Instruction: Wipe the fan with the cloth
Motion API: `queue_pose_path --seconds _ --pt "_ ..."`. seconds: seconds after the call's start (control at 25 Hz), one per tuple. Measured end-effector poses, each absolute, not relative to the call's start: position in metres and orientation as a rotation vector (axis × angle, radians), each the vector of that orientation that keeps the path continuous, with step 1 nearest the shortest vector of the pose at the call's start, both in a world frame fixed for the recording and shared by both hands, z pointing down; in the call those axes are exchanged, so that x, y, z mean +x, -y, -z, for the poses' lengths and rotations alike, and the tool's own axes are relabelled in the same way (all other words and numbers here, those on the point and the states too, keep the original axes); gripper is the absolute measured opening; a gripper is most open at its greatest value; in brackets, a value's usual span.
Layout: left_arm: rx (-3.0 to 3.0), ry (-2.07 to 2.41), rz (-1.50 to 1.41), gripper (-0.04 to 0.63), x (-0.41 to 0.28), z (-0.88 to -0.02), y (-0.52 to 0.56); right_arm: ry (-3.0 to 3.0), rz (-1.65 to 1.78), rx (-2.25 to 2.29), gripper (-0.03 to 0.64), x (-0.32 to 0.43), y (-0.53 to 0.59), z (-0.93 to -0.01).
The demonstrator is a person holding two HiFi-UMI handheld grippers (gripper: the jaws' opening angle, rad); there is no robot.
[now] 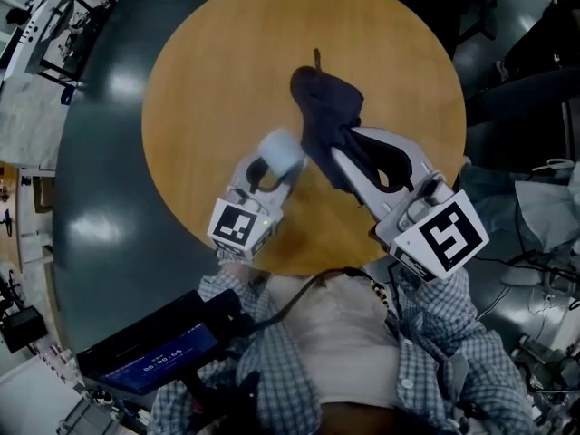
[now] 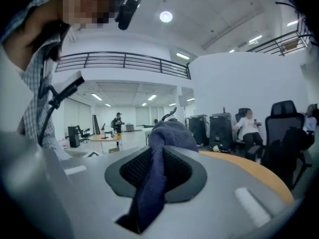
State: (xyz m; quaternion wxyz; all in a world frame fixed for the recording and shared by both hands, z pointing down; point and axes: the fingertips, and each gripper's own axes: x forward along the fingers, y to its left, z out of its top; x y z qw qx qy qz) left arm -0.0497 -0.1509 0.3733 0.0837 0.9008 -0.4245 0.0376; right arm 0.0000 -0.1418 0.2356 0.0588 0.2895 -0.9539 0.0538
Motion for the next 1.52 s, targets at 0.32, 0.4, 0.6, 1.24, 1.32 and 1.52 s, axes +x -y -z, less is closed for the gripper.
queue_pose_path --seconds 0.32,0.4,0.6,1.24,1.32,1.52 --pt "2.752 1.324 -0.042 0.143 -0.054 -0.363 0.162 2.933 -0.112 0.538 0.074 -0.076 0.122 -0.239" --pt "2.738 1.332 -0.011 0.143 -0.057 -0.353 0.162 2.950 -0.133 0.581 0.074 -0.072 0.132 -0.240" --pt "2.722 1.329 0.142 0.143 -0.063 -0.332 0.169 3.009 -0.254 0.671 0.074 -0.050 0.163 -0.238" --pt "2.688 1.290 0.354 0.141 -0.071 -0.303 0.178 2.710 -0.658 0.893 0.074 -0.002 0.192 -0.399" --pt "2.681 1.290 0.334 0.141 -0.074 -0.309 0.183 2.741 -0.702 0.892 0.074 0.000 0.195 -0.403" --pt "2.672 1.280 0.329 0.141 -0.082 -0.315 0.186 2.910 -0.524 0.906 0.074 -0.004 0.186 -0.331"
